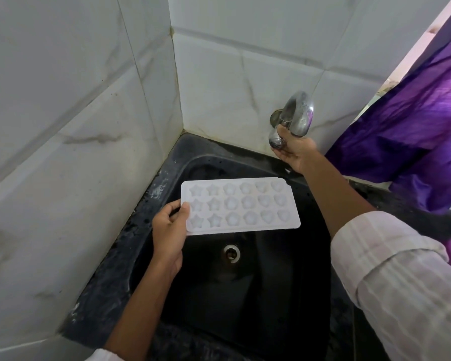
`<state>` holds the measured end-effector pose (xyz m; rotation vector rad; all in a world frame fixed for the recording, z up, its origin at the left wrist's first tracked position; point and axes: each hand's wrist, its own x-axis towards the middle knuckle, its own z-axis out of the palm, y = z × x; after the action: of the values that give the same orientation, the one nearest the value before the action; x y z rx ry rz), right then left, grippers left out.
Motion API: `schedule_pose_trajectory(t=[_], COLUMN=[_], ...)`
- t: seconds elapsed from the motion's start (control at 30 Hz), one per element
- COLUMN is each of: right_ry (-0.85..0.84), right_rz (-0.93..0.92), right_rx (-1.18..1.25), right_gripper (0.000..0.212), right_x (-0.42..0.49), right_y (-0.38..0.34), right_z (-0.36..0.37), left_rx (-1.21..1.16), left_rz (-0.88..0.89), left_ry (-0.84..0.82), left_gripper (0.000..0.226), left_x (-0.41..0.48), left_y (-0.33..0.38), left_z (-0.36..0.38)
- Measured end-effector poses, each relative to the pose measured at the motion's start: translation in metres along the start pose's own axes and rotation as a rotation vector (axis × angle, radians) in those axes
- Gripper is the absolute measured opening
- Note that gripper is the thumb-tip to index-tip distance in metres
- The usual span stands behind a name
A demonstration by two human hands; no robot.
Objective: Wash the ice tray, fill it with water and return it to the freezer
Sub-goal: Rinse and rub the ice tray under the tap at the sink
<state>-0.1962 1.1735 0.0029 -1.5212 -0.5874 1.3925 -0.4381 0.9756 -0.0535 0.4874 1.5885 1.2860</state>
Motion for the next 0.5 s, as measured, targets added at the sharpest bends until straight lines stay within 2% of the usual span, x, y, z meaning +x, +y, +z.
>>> schedule_pose_trajectory(t=[0.5], right_ry=[0.017], right_rz=[0.015], right_rx=[-0.043], right_gripper=[0.037], right_x=[0.0082], right_y=[0.0011], right_z=[-0.0016], left_rx=[-0.019], left_rz=[-0.001], left_ry=[0.006], left_gripper=[0.011], left_x=[0.0020], left_y=[0.0027], left_z=[0.0047])
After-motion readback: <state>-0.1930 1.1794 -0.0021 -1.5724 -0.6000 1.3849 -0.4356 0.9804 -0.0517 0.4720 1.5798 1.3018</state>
